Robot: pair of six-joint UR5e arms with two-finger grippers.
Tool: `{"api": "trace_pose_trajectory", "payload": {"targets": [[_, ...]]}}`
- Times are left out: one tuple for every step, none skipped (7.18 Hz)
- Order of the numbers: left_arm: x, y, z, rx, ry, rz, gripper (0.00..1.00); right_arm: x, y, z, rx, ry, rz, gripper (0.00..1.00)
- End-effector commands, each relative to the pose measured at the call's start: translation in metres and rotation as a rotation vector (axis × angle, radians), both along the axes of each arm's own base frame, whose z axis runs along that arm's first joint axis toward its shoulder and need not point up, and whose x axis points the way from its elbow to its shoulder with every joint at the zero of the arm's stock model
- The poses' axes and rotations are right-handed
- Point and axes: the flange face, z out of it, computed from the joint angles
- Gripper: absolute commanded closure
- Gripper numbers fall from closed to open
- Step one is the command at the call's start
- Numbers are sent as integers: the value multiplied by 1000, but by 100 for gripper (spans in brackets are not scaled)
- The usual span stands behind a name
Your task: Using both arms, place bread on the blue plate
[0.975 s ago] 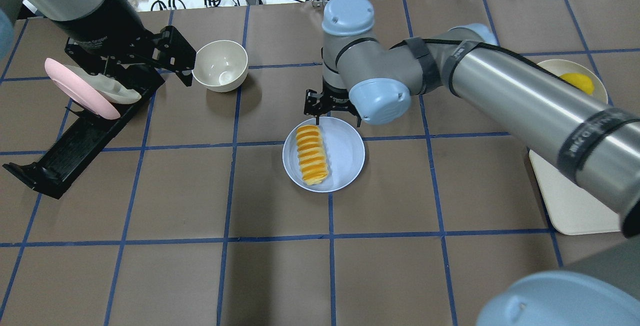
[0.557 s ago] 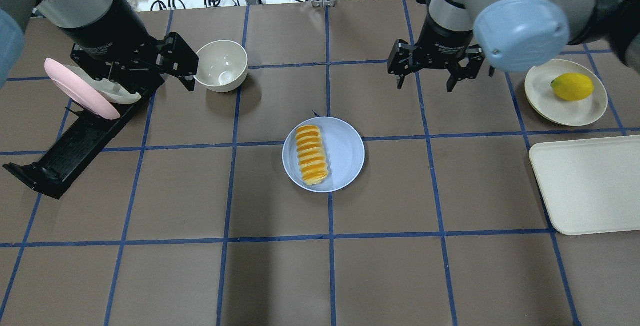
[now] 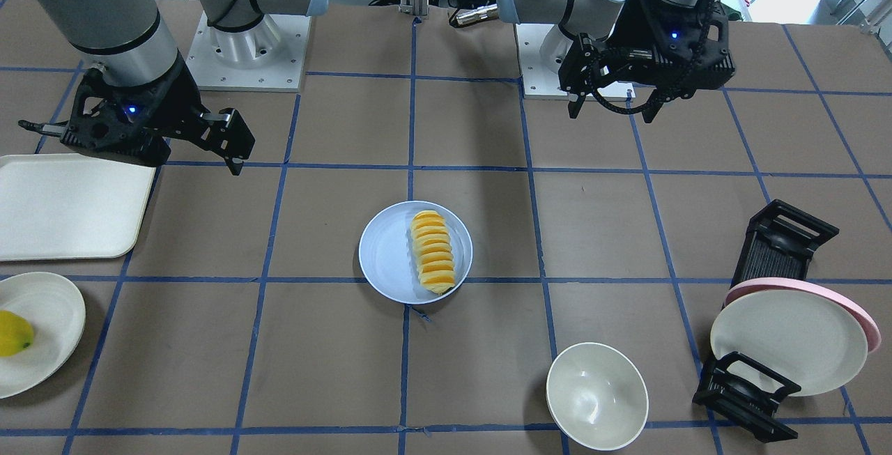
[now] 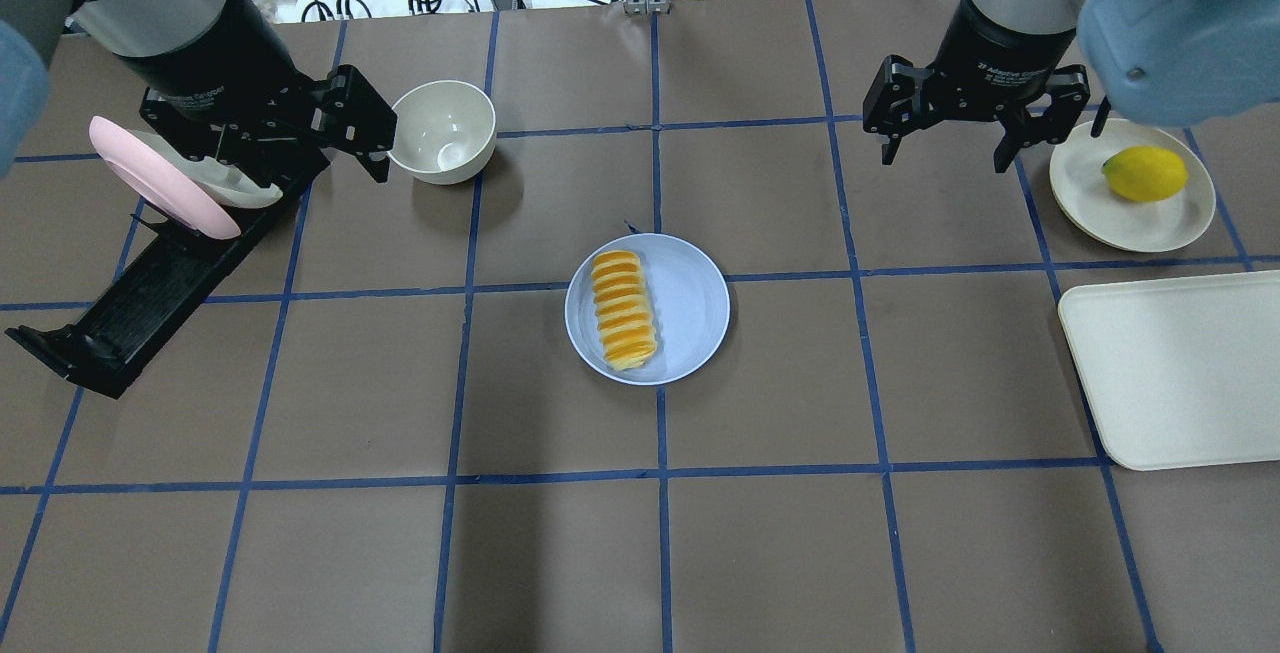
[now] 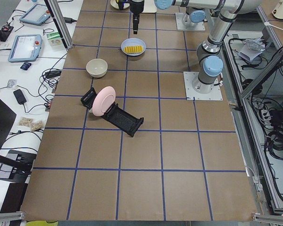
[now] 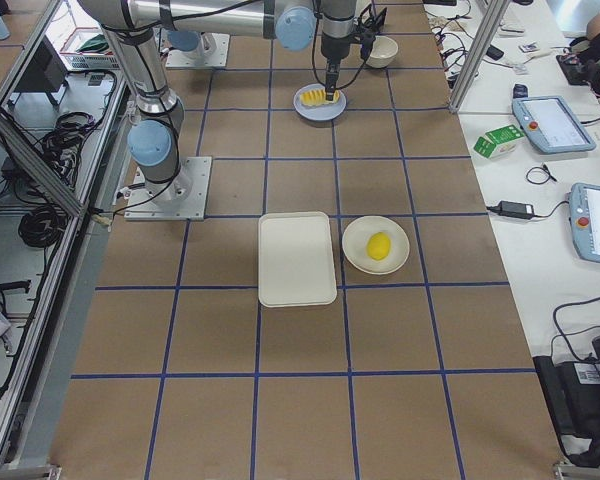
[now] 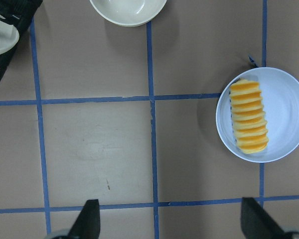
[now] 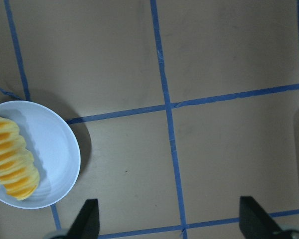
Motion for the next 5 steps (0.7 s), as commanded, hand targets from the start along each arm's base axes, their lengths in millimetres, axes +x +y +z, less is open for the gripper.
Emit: {"api": "trace_pose_trajectory", "payload": {"targets": [[0, 0, 0, -1, 0, 3, 0, 2, 6, 7, -10, -6, 1, 0], [0, -1, -1, 3, 0, 3, 0, 0, 10, 13, -22, -5, -1, 0], [0, -1, -2, 4, 0, 3, 0, 1, 14, 19, -33, -5, 1, 0], [0, -1, -2, 4, 0, 1, 0, 2, 15, 19, -33, -5, 2, 0], [0, -1, -2, 4, 0, 1, 0, 3, 15, 19, -33, -6, 4, 0]]}}
